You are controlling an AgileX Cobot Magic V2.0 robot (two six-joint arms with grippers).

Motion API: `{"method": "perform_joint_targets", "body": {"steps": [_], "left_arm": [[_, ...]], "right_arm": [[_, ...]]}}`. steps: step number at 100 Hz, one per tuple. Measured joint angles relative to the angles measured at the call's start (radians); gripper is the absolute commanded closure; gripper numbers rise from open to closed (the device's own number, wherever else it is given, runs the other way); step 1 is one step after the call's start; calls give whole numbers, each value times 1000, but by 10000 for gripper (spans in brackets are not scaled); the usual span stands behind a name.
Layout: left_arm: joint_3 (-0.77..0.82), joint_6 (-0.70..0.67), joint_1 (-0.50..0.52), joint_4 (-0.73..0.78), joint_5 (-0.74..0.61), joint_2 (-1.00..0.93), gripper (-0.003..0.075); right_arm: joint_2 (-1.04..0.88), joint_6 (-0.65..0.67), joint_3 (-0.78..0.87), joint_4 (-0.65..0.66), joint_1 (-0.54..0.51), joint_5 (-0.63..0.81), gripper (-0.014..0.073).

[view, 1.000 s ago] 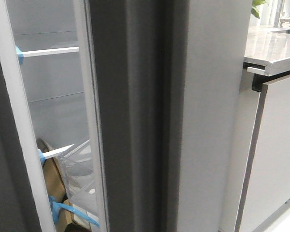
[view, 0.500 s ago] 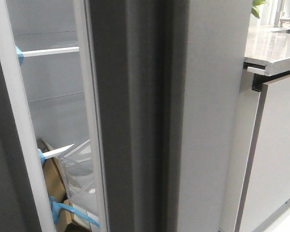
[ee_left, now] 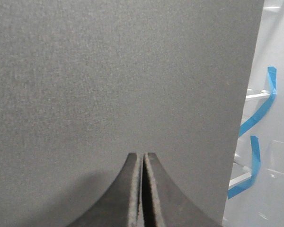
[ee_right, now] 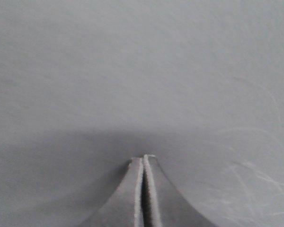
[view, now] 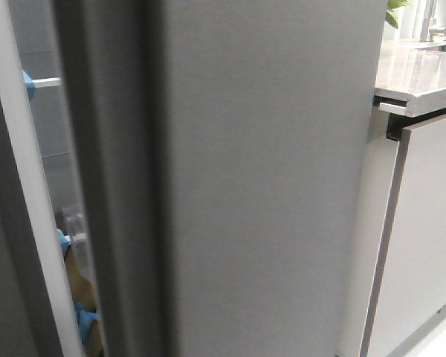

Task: Close fridge door
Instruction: 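Push the door the rest of the way shut with both grippers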

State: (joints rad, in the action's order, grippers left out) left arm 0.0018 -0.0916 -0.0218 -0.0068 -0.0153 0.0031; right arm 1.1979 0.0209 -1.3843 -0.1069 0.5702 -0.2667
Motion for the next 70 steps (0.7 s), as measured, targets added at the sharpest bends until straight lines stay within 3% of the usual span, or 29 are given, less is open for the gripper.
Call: {"method": "perform_joint_targets", "body": {"steps": [32, 54, 70], "left_arm": [[0, 0, 0, 0, 0, 0, 741], [0, 0, 0, 0, 0, 0, 741], [0, 0, 0, 0, 0, 0, 741]], "right_arm": [[173, 0, -113, 0, 0, 23, 670], [295, 0, -150, -4, 2, 187, 670], [374, 0, -148, -4, 2, 226, 670]]}}
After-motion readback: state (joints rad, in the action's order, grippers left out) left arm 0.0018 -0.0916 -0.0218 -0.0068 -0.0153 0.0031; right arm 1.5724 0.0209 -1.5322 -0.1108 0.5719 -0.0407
